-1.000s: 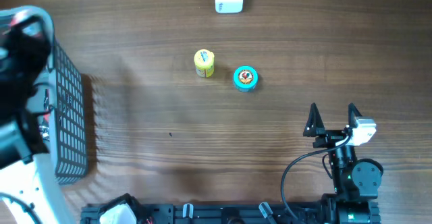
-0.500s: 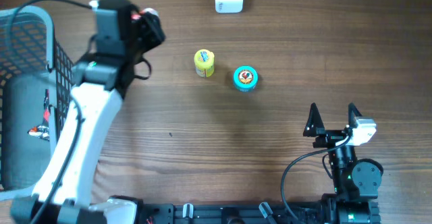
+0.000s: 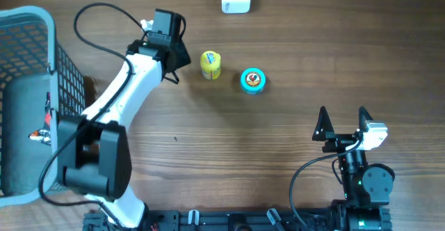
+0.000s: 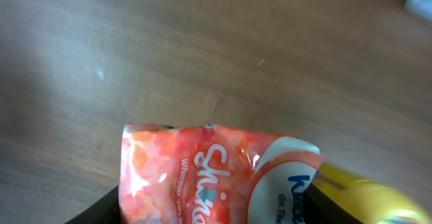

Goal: Scan the item barcode

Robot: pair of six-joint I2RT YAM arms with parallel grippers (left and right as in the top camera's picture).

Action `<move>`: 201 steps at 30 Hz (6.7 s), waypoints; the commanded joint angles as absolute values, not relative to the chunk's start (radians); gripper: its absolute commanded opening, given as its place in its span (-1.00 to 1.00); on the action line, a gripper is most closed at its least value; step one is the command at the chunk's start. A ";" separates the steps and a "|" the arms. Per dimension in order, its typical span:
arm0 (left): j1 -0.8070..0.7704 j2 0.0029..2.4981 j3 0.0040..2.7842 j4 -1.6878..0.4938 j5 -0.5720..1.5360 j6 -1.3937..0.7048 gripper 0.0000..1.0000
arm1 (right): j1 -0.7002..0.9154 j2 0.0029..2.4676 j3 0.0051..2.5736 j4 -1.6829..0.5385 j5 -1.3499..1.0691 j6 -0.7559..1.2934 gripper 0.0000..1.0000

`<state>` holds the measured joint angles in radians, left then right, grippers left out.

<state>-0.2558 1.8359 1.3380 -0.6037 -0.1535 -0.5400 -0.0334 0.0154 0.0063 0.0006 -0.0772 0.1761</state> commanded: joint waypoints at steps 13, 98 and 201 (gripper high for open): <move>-0.352 1.897 1.150 -0.567 -0.173 -0.623 0.24 | -0.029 0.010 0.005 0.002 -0.070 0.184 1.00; 0.712 1.560 1.435 -0.723 -0.169 -0.010 1.00 | -0.029 0.010 0.005 0.002 -0.070 0.184 1.00; 0.784 1.932 1.282 -0.783 0.104 0.904 -0.70 | -0.029 0.010 0.005 0.002 -0.070 0.185 1.00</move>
